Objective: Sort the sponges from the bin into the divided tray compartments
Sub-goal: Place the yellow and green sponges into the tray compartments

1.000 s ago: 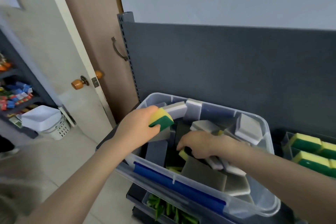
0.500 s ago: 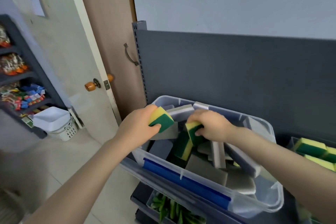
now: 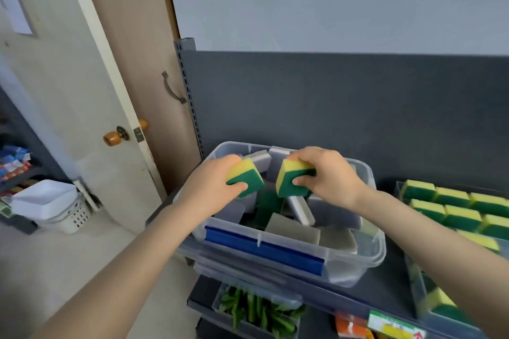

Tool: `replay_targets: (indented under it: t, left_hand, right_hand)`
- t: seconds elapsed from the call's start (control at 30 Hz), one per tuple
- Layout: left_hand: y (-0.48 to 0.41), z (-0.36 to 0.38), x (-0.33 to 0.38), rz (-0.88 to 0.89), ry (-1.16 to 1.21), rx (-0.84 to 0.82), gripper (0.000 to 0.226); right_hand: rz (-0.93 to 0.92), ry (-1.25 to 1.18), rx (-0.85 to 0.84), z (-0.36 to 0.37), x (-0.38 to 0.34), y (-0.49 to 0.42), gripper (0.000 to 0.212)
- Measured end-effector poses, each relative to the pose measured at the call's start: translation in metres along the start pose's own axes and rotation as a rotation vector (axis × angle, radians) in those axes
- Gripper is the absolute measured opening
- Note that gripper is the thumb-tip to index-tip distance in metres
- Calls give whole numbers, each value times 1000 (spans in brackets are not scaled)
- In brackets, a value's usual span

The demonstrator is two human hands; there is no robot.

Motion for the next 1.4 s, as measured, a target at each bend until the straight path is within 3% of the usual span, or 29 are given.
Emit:
replay_targets:
  t: [0.57, 0.9, 1.4]
  left_hand:
    - [11, 28, 91, 128, 84, -4, 44]
    - [3, 69, 185, 169, 112, -27, 33]
    - [20, 148, 329, 230, 79, -63, 38]
  right_hand:
    - [158, 90, 131, -62, 26, 91, 40]
    - [209, 106, 149, -130, 84, 145, 39]
    - [243, 84, 164, -210, 181, 251, 38]
Point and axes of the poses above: each hand's wrist, its own y-axis away from the middle knuckle, its own z-axis out of the palm, x = y × z, the point moved 6 cm from there along -y, towards the middle knuckle, and after that the axes turned 11 degrees about -z, right-handed, at the moved point
